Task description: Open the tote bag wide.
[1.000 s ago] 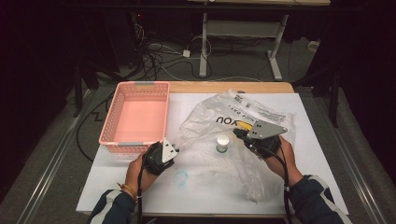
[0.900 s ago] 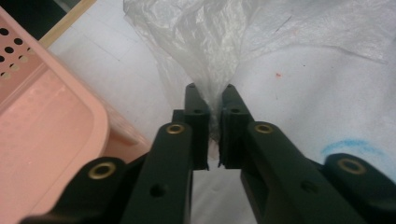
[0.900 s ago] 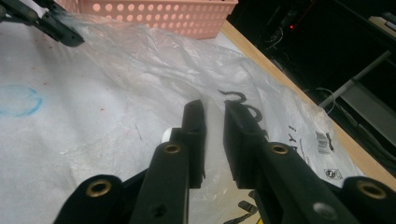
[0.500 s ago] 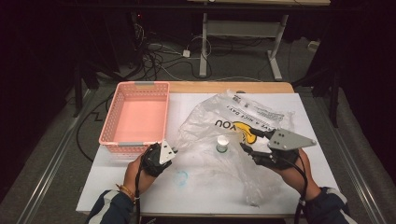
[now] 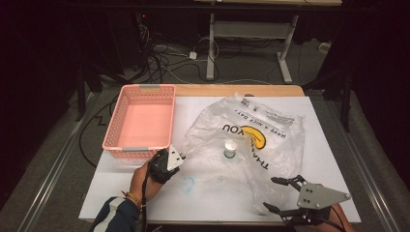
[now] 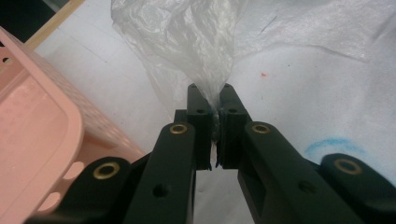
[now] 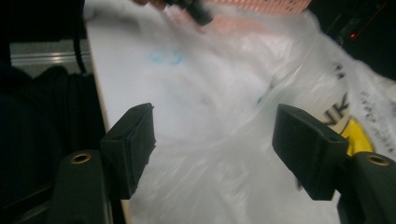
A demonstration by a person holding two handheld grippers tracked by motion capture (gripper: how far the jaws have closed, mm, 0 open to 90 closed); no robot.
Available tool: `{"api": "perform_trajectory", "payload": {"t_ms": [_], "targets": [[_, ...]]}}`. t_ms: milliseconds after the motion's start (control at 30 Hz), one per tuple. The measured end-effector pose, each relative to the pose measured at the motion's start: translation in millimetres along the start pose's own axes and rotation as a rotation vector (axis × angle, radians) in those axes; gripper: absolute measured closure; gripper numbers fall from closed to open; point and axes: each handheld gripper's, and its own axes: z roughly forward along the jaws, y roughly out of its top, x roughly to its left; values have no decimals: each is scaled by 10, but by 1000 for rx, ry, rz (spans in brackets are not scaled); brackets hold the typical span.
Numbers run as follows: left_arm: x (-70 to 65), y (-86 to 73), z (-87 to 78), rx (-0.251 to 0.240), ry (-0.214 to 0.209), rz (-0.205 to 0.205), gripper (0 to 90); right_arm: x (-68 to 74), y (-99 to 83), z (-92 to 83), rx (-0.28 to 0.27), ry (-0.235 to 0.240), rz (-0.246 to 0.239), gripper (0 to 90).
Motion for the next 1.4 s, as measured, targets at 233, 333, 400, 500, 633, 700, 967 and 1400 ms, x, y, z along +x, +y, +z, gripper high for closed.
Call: {"api": "perform_trajectory", "payload": {"t_ms": [233,333,400,500,633,700,967,1400], "targets": [[-35,17,26,2,-3,18,842,103,-216,206,85,101,-9,248],[-41,19,28,1,-5,23,841,117,-261,323,133,107,-32,266],[-40,17,29,0,-7,23,842,115,-291,393,180,76,-57,345],[-47,17,33,-1,-11,24,841,61,-337,471,241,54,-46,586],[-59,24,27,-6,-11,29,841,-30,-340,487,266,43,13,833],[-59,26,25,-8,-10,25,842,-56,-309,450,239,27,15,858],[-73,34,-19,-39,-6,28,841,-111,-163,289,99,-81,-10,878],[-54,38,-251,-119,37,23,849,-192,-17,145,13,-168,-21,888]]}}
